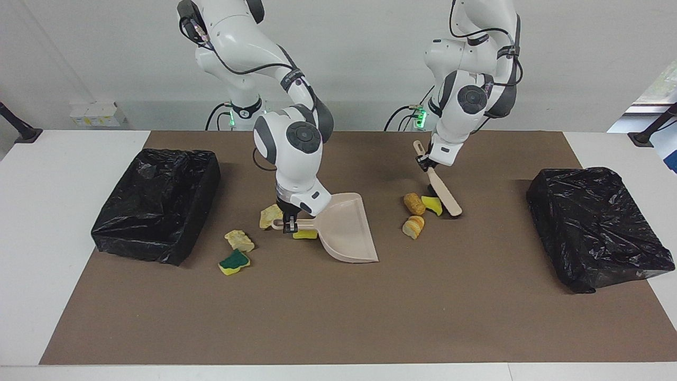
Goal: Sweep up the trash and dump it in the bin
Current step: 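Push the debris with the brush toward the dustpan held by the right gripper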
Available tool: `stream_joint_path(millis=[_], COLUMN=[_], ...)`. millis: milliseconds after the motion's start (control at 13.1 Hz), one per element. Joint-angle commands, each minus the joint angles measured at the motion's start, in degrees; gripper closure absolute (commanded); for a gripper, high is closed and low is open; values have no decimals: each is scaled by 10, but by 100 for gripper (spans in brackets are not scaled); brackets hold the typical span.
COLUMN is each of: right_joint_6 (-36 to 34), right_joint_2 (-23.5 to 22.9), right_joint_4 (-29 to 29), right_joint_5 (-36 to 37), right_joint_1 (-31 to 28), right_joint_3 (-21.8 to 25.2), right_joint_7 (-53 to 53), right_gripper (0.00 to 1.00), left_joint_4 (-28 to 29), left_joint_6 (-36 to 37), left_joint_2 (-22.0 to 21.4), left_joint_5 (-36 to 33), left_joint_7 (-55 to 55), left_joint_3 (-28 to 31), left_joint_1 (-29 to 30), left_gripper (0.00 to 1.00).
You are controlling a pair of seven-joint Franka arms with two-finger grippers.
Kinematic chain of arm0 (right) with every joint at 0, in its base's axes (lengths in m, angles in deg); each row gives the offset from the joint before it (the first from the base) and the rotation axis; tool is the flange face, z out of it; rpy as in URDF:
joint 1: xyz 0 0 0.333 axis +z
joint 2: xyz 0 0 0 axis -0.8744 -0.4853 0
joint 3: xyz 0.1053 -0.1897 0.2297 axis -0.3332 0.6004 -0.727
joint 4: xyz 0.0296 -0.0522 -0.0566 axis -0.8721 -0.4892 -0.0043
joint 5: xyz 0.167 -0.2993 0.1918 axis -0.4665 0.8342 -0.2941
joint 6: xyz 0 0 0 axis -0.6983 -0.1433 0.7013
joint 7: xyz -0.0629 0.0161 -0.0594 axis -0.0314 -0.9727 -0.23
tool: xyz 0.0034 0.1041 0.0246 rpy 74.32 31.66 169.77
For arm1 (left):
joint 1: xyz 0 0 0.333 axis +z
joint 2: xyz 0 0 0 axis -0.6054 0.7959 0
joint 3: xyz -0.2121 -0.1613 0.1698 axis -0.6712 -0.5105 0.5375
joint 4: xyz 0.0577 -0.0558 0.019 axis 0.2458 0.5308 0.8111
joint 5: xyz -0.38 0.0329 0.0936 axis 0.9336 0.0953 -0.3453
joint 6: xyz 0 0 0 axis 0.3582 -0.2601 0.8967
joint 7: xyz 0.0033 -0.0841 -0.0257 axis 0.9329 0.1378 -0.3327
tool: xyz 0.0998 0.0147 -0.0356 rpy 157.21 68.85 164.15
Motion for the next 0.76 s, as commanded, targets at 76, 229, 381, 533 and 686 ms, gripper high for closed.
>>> stream_joint_path(millis=[76,229,381,533,686], right_joint_6=[-11,-10,-10,-10,-10], right_joint_2=[7,7,7,7,7], right_joint_4=[0,1,0,-1,-2], right_joint_5=[3,2,1,-2,-2], right_joint_1=[-8,-8,-8,-20,-20], right_joint_3=[-7,-7,-7,-6,-7], right_joint_7=[14,14,14,17,13], right_gripper=[100,100,100,100,100], left_joint_4=[-4,-34,-58,-72,-74], left_joint_6=[-40,-74,-99,-109,-109], left_joint_2=[18,70,97,109,110], left_joint_5=[12,13,21,23,24], left_joint_7=[9,8,11,11,14], left_joint_3=[5,1,-2,-3,-5], left_joint_1=[-2,-9,-14,-17,-17], left_gripper=[100,100,100,100,100])
